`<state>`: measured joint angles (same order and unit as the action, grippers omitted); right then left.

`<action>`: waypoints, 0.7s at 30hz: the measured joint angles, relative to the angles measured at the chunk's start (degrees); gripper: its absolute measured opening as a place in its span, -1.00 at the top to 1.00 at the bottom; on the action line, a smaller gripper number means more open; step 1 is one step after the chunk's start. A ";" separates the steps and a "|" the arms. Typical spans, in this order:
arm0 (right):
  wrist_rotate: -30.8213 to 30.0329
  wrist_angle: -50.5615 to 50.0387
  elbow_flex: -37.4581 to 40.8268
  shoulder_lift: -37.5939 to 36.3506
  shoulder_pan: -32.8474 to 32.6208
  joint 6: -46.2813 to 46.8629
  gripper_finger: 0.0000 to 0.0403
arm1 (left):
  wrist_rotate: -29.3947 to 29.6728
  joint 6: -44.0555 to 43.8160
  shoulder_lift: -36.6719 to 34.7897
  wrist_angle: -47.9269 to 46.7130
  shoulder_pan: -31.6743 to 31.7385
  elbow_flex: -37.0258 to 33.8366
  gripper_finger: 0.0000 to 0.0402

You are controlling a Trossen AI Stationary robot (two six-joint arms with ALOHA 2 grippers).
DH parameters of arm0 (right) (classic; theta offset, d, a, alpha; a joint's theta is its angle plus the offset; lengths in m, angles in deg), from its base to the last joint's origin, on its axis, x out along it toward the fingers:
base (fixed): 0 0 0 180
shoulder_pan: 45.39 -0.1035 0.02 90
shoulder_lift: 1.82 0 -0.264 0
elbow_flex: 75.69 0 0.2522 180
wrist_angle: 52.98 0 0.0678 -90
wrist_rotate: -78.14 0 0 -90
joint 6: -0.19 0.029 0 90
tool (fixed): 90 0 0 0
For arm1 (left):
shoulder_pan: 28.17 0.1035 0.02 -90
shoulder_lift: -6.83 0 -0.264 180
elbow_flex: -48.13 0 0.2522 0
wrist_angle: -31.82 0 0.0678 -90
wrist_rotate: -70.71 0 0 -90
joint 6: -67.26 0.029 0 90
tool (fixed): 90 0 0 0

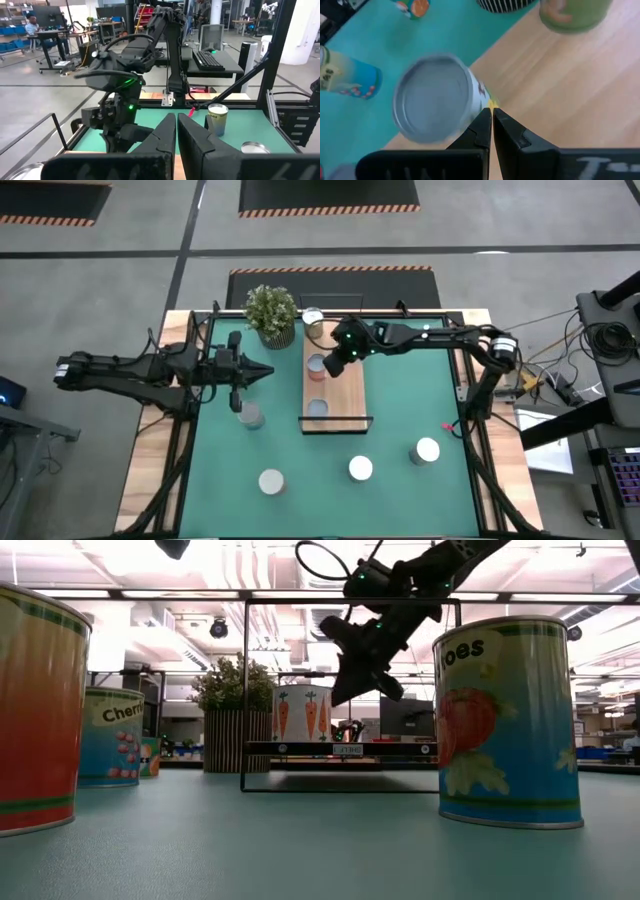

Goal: Pick and place cans onto a shelf
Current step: Adjust the canned fruits on the shelf

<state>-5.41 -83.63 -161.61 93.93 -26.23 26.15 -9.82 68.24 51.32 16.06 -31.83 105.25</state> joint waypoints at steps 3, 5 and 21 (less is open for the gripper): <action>0.03 -0.34 -1.29 0.75 -0.11 0.00 0.96 | 0.00 0.00 0.02 0.13 0.00 0.00 1.00; 0.05 -0.44 -1.68 0.99 -0.19 0.00 0.96 | 0.00 0.00 0.02 0.38 0.00 0.00 1.00; 0.01 -7.46 -2.15 -1.06 -1.52 0.48 0.96 | 0.00 0.01 0.04 0.16 0.00 0.00 1.00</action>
<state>-5.40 -91.08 -163.76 92.87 -27.75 26.63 -9.82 68.25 51.36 16.22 -31.83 105.25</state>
